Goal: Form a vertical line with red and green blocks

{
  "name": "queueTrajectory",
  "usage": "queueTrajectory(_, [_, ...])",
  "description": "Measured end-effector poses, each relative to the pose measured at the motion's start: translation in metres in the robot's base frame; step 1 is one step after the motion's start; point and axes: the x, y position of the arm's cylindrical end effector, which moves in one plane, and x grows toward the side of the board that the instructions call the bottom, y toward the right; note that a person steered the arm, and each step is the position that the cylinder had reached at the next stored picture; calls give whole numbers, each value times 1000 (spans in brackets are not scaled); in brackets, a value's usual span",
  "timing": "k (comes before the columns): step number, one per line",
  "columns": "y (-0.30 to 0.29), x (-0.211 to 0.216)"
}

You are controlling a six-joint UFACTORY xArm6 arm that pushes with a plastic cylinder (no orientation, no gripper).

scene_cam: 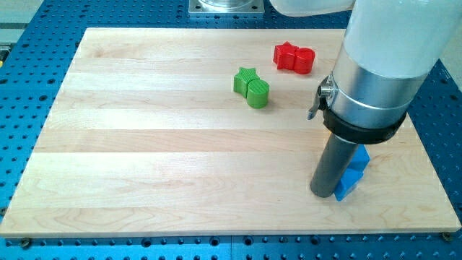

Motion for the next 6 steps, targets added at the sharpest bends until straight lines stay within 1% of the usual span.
queueTrajectory(3, [16,-3])
queueTrajectory(4, [-23,-26])
queueTrajectory(5, [-42,-113])
queueTrajectory(6, [-32,-173])
